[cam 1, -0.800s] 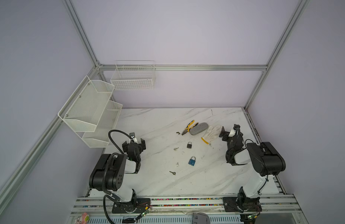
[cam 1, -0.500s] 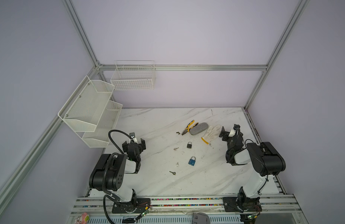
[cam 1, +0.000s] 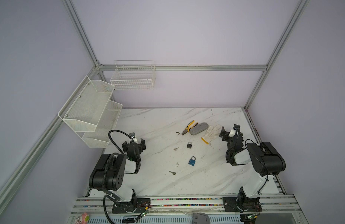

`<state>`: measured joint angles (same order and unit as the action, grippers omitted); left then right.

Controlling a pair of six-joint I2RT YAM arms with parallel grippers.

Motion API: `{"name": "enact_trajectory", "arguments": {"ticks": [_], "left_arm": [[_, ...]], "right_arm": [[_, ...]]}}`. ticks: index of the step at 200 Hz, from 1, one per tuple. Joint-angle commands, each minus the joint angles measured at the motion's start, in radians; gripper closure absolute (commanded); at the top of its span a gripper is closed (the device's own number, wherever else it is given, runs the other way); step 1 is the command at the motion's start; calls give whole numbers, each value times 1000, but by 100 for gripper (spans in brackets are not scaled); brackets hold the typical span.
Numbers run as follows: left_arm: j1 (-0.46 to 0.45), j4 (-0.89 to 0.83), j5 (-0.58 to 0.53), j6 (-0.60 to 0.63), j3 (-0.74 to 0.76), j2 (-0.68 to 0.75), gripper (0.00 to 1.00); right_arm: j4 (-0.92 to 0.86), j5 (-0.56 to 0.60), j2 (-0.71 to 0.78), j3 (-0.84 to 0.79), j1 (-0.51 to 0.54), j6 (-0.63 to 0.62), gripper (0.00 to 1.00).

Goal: Unlock with the key

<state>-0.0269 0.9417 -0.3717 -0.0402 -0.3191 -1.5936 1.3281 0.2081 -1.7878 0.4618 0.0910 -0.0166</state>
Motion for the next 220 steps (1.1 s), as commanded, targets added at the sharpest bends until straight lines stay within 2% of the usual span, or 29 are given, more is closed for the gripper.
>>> {"name": "enact_trajectory", "arguments": {"ticks": [1,145,165,201,214,220], "left_arm": [[-2,53,-15,-1,-45,12,0],[-2,72,-1,3,-24,40,0],[-2,47,27,14,-10,104,0],[-2,-130,58,4,-9,284,0],[-2,-208,67,-44,-12,358,0],[0,-260,60,-85,-20,393,0]], "right_arm": [[51,-5,10,3,4,-23,3],[57,-10,31,-10,5,-20,3],[14,4,85,-12,4,-16,3],[-59,27,186,-13,4,-8,2],[-120,27,241,-4,4,3,3],[-181,28,277,8,4,45,3]]}}
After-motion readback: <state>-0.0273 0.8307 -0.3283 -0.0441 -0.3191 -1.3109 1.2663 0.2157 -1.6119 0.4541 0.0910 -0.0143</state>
